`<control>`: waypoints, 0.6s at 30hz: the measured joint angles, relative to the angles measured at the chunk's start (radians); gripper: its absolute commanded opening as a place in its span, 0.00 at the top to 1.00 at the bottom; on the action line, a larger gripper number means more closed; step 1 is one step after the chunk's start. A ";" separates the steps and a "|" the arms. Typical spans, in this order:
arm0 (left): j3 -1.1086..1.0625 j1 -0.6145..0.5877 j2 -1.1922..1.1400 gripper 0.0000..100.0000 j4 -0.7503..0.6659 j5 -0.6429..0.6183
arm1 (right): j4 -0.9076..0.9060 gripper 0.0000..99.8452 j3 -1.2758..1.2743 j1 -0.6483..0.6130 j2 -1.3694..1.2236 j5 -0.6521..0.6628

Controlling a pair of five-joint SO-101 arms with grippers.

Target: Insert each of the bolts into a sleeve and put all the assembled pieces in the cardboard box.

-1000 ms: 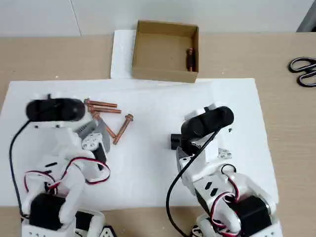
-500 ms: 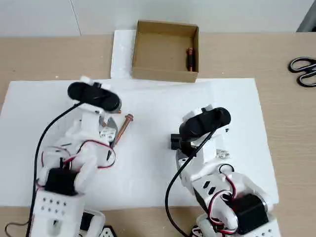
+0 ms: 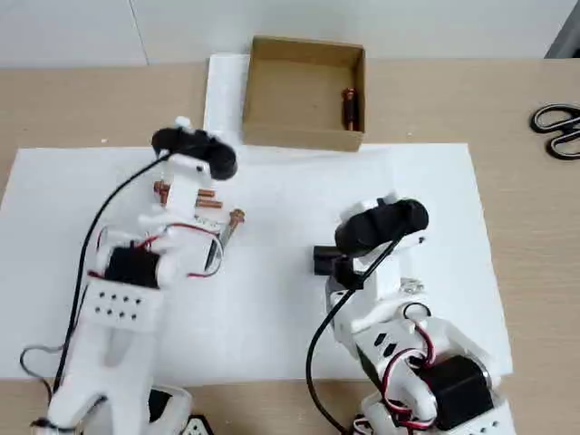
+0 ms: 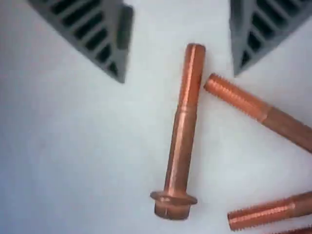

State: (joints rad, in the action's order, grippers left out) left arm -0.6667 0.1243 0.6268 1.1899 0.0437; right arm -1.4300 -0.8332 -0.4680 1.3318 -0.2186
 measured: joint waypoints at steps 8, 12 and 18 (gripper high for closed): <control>0.427 0.000 -0.384 0.85 0.292 0.000 | 0.000 1.00 -0.003 0.006 0.000 0.000; 0.626 0.000 -0.568 0.85 0.402 0.021 | -0.002 1.00 -0.003 0.005 0.002 0.000; 0.833 0.000 -0.747 0.85 0.517 0.049 | -0.002 1.00 -0.003 0.005 0.002 0.000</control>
State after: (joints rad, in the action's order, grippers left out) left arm 0.1665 0.1243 -0.1204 1.7070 0.0928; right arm -1.4316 -0.8362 -0.4634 1.3334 -0.2186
